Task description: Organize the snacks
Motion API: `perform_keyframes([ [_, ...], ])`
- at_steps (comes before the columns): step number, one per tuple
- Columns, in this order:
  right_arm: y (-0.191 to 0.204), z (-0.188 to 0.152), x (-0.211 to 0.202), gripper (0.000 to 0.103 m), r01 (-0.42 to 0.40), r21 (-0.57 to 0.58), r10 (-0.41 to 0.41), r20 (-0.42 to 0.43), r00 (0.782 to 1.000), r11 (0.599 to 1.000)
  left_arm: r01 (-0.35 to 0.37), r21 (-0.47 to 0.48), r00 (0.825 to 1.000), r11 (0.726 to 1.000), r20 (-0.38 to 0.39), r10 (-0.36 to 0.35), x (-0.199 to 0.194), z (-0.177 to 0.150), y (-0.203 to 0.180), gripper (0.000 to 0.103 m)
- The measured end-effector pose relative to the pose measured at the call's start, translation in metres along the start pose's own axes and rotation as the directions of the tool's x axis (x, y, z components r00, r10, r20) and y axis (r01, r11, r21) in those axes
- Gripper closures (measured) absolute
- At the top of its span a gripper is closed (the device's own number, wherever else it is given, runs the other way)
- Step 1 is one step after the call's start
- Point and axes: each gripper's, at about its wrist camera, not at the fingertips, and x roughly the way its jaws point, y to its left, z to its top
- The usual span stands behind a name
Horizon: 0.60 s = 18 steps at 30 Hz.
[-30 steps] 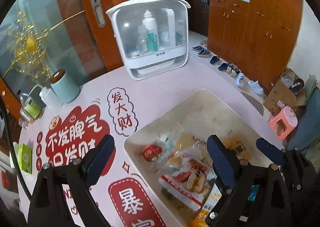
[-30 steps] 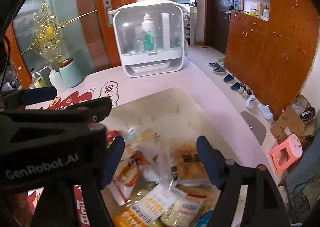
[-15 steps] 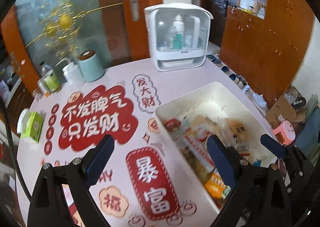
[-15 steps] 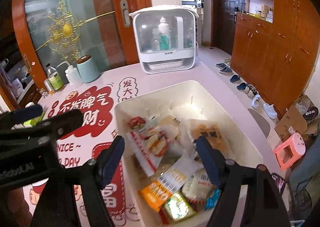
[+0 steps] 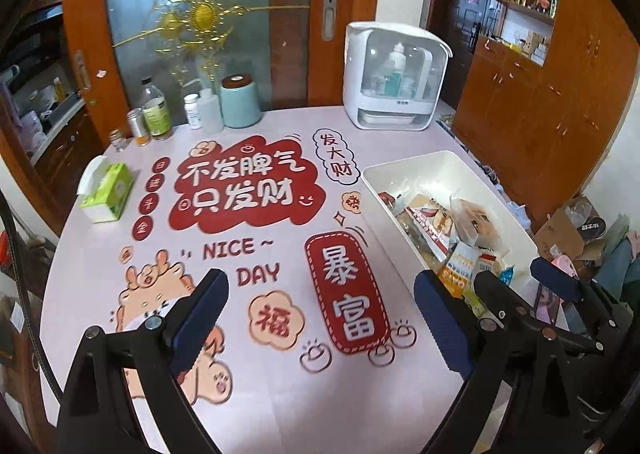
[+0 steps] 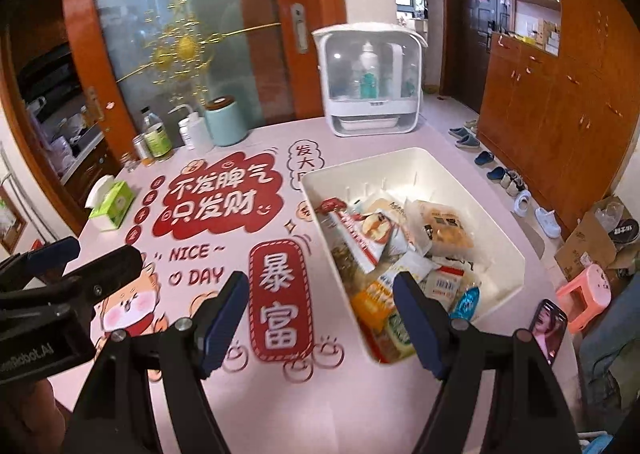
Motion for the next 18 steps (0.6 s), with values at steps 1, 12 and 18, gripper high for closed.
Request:
perform_keyframes([
  [1, 0.004, -0.003, -0.006, 0.028, -0.003, -0.005, 0.003, 0.002, 1.000, 1.000, -0.003, -0.003, 1.000, 1.000, 0.009, 0.003, -0.009, -0.005, 0.003, 0.010],
  [12, 0.032, -0.029, -0.061, 0.028, -0.012, -0.053, 0.013, 0.017, 1.000, 0.999, 0.014, -0.021, 0.999, 1.000, 0.048, -0.013, -0.058, -0.036, 0.007, 0.007],
  [18, 0.032, -0.037, -0.074, 0.028, -0.056, -0.061, 0.056, -0.009, 0.998, 0.997, -0.002, -0.029, 0.999, 1.000, 0.036, 0.003, -0.072, -0.046, 0.003, 0.006],
])
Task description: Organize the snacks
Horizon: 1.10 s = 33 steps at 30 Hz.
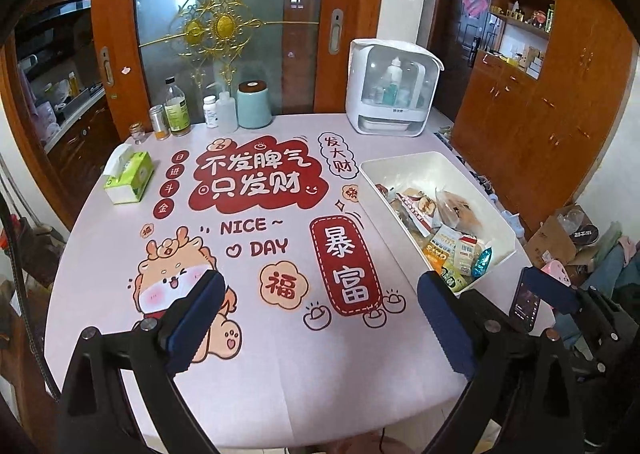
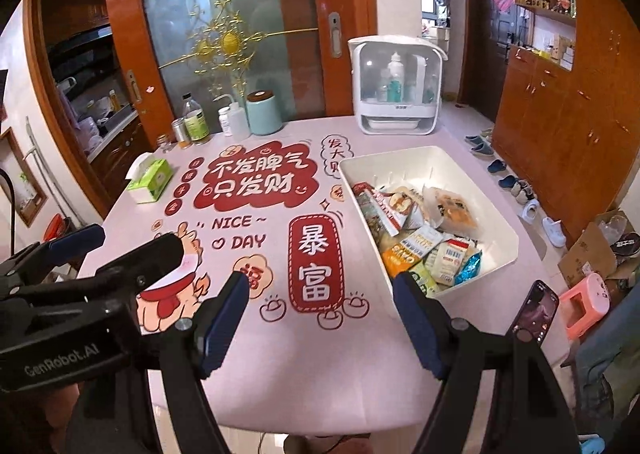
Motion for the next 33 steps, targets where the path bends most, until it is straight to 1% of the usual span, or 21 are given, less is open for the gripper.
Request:
perform_keyframes([
  [3, -0.003, 0.001, -0.003, 0.028, -0.013, -0.016, 0.013, -0.015, 1.000, 1.000, -0.014, -0.010, 1.000, 1.000, -0.014, 0.013, -0.004, -0.001, -0.002, 0.006],
  [5, -0.005, 0.002, -0.006, 0.028, -0.020, -0.028, 0.020, -0.013, 1.000, 0.999, -0.016, -0.025, 1.000, 1.000, -0.013, 0.016, -0.007, -0.002, -0.004, 0.006],
  [7, -0.008, 0.003, -0.008, 0.028, -0.021, -0.039, 0.021, -0.006, 1.000, 0.999, -0.033, -0.029, 0.999, 0.999, -0.010, 0.033, -0.007, 0.000, -0.008, 0.006],
  [11, -0.017, 0.007, -0.003, 0.028, -0.050, -0.033, 0.049, -0.030, 0.998, 0.998, -0.054, -0.041, 0.998, 0.998, -0.021, 0.053, -0.005, 0.002, -0.013, 0.006],
  [20, -0.029, 0.011, 0.007, 0.028, -0.068, -0.042, 0.065, -0.053, 0.996, 0.997, -0.088, -0.085, 0.995, 0.993, -0.061, 0.083, 0.006, 0.003, -0.017, 0.005],
  [25, -0.035, 0.012, 0.011, 0.028, -0.069, -0.033, 0.067, -0.059, 0.996, 0.997, -0.104, -0.105, 0.993, 0.989, -0.072, 0.097, 0.010, 0.003, -0.016, 0.004],
  [33, -0.042, 0.014, 0.015, 0.028, -0.049, -0.005, 0.049, -0.063, 0.997, 0.999, -0.122, -0.118, 0.991, 0.985, -0.073, 0.114, 0.013, 0.005, -0.013, 0.004],
])
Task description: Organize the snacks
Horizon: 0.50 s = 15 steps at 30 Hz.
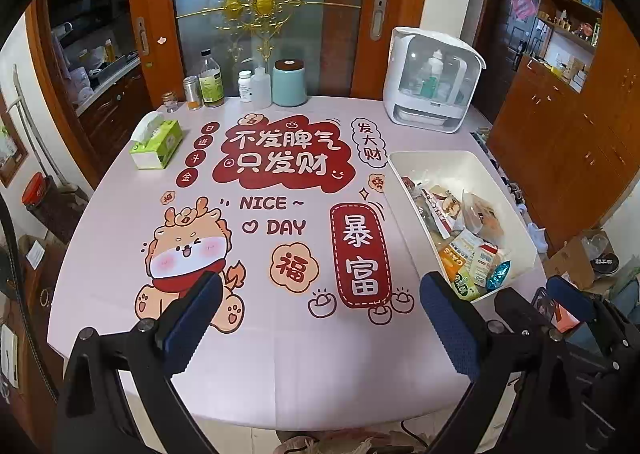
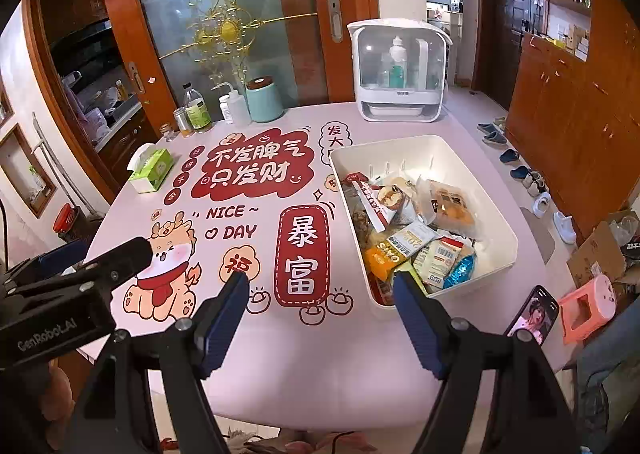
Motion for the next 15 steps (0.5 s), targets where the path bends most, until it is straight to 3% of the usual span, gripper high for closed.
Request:
perform_keyframes([
  [15, 0.004, 0.004, 0.004, 0.028, 0.004, 0.009, -0.004, 0.004, 1.000, 1.000, 0.002, 0.006, 0.999, 1.000, -0.048, -0.001, 0.013, 0.001, 0.006, 0.004],
])
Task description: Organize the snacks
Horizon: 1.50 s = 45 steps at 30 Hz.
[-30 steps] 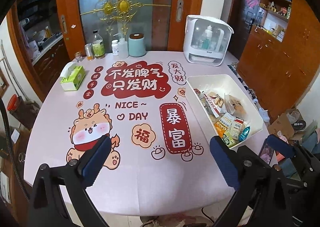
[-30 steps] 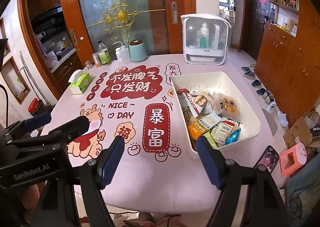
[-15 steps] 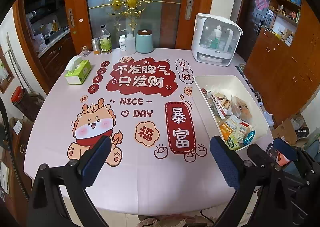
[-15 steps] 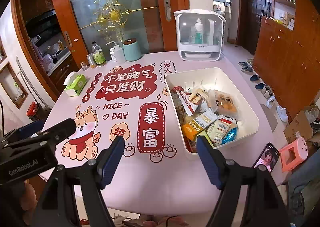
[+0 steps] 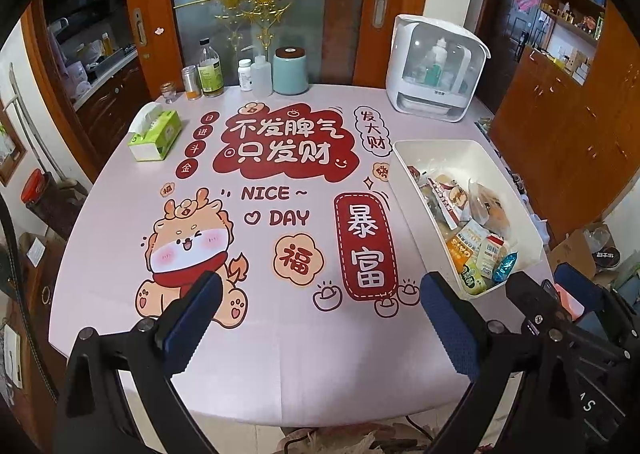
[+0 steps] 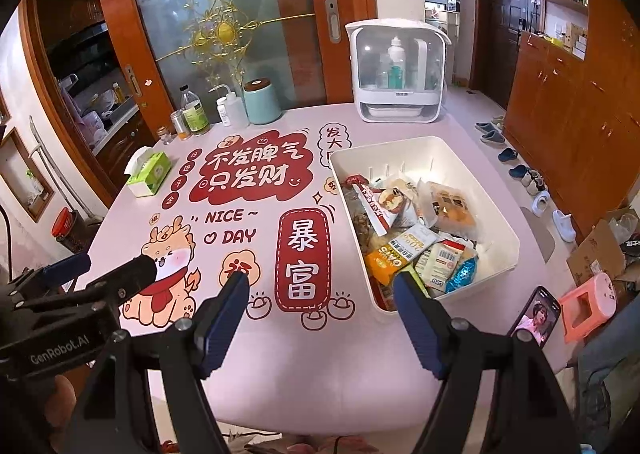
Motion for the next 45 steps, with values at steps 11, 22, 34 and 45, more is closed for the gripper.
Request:
perform_keyframes([
  [11, 0.001, 0.000, 0.003, 0.028, 0.000, 0.002, 0.000, -0.006, 1.000, 1.000, 0.001, 0.001, 1.000, 1.000, -0.027, -0.001, 0.005, -0.001, 0.002, 0.004],
  [22, 0.001, -0.001, 0.005, 0.028, -0.001, -0.001, 0.001, -0.007, 1.000, 1.000, 0.006, -0.004, 0.999, 1.000, -0.045, -0.006, 0.009, -0.002, 0.005, 0.004],
  [34, 0.003, -0.001, 0.007, 0.028, -0.003, -0.003, 0.003, -0.010, 1.000, 1.000, 0.001, -0.005, 0.999, 1.000, -0.045, -0.001, 0.010, -0.002, 0.007, 0.004],
  [45, 0.006, 0.001, 0.011, 0.028, -0.004, -0.001, 0.004, -0.017, 1.000, 1.000, -0.007, 0.008, 0.998, 1.000, -0.058, 0.008, 0.014, -0.002, 0.012, 0.004],
])
